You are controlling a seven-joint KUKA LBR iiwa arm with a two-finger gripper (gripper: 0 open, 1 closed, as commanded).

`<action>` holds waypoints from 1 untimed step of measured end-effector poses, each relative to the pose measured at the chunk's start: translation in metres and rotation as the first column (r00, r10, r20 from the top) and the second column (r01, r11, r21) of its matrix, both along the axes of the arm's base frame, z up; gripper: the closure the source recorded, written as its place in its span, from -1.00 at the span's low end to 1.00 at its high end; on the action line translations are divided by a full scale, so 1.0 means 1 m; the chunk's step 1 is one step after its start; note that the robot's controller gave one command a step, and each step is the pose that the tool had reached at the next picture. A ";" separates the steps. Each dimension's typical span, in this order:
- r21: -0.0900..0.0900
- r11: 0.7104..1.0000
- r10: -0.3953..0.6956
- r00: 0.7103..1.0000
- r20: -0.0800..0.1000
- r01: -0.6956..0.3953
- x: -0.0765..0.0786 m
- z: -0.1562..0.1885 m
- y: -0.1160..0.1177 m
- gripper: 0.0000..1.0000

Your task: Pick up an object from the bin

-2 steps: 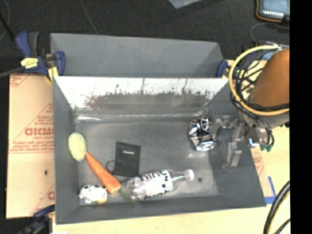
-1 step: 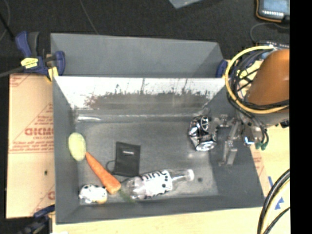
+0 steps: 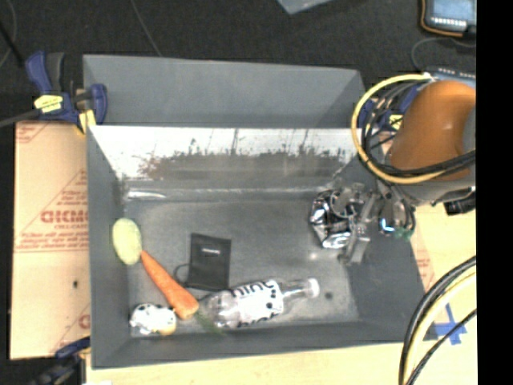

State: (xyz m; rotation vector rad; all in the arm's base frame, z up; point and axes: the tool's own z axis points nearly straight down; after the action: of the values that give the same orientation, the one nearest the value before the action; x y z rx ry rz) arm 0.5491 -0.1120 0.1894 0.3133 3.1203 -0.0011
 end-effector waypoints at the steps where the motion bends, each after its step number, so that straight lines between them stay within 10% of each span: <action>1: 0.001 0.998 -0.062 0.998 0.001 0.062 0.014 -0.008 -0.011 -1.00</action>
Offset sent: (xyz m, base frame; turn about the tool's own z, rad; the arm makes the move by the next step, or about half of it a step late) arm 0.0343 -0.0443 -0.0975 -0.0141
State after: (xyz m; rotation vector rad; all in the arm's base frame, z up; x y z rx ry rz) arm 0.5627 -0.1235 0.1818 0.4104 3.1083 0.0007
